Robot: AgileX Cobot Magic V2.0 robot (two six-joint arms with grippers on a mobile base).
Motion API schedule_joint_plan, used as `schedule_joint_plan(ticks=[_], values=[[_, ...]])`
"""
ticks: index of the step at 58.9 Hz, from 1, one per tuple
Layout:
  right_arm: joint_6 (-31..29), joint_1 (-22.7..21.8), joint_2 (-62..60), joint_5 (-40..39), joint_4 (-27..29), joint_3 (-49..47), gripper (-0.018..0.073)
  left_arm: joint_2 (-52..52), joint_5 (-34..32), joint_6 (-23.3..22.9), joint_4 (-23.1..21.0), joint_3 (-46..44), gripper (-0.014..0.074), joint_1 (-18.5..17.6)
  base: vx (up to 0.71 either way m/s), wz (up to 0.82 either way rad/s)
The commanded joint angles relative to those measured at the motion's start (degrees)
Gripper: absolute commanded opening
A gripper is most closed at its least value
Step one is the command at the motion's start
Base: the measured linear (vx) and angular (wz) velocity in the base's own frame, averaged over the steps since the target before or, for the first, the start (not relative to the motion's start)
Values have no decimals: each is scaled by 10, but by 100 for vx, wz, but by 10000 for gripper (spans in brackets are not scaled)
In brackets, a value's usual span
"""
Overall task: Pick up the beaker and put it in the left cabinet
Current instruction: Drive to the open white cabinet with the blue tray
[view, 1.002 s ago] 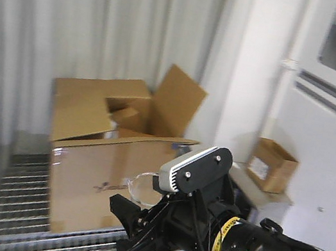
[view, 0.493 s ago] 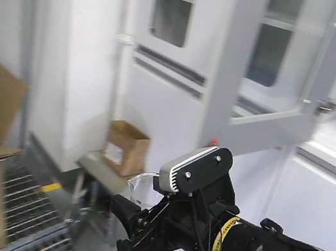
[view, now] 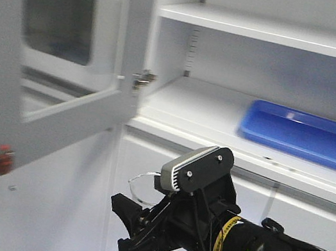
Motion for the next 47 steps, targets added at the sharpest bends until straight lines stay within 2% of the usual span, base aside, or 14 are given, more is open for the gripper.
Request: schedule_joint_plan(ticks=[1, 20, 47], values=[[-1, -2, -21, -33, 9, -19, 179, -11, -43, -2, -2, 9, 1, 0, 20, -73], [-1, -2, -21, -33, 9, -19, 179, -11, -43, -2, -2, 9, 1, 0, 21, -57], [-1, -2, -21, -33, 9, -19, 179, -11, -43, -2, -2, 9, 1, 0, 25, -25]])
